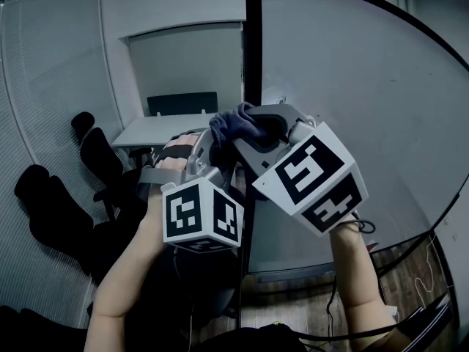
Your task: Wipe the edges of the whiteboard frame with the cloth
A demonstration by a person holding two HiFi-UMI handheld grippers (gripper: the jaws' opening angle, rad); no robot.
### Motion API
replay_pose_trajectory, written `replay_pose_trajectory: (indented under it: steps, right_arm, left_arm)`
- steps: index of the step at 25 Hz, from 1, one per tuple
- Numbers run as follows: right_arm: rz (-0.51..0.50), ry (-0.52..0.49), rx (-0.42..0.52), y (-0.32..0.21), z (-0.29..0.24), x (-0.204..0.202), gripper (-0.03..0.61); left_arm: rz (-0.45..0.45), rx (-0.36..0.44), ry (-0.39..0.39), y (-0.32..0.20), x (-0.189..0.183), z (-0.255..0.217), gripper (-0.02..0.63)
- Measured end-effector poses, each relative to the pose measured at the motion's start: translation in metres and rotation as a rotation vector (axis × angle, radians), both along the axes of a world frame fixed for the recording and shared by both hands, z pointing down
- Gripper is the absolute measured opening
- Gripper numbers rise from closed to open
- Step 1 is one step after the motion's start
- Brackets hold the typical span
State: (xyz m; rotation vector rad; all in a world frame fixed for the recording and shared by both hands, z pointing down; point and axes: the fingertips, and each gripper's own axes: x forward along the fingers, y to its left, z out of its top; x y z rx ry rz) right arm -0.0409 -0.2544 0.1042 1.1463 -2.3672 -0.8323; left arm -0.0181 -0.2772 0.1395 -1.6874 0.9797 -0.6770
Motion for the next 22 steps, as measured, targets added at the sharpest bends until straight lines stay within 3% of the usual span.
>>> replay_pose_trajectory:
  steps: [22]
  right_arm:
    - [-0.019, -0.022, -0.127, 0.0, 0.071, -0.004, 0.095]
  left_arm:
    - [0.0, -0.104, 0.023, 0.005, -0.003, 0.073, 0.015]
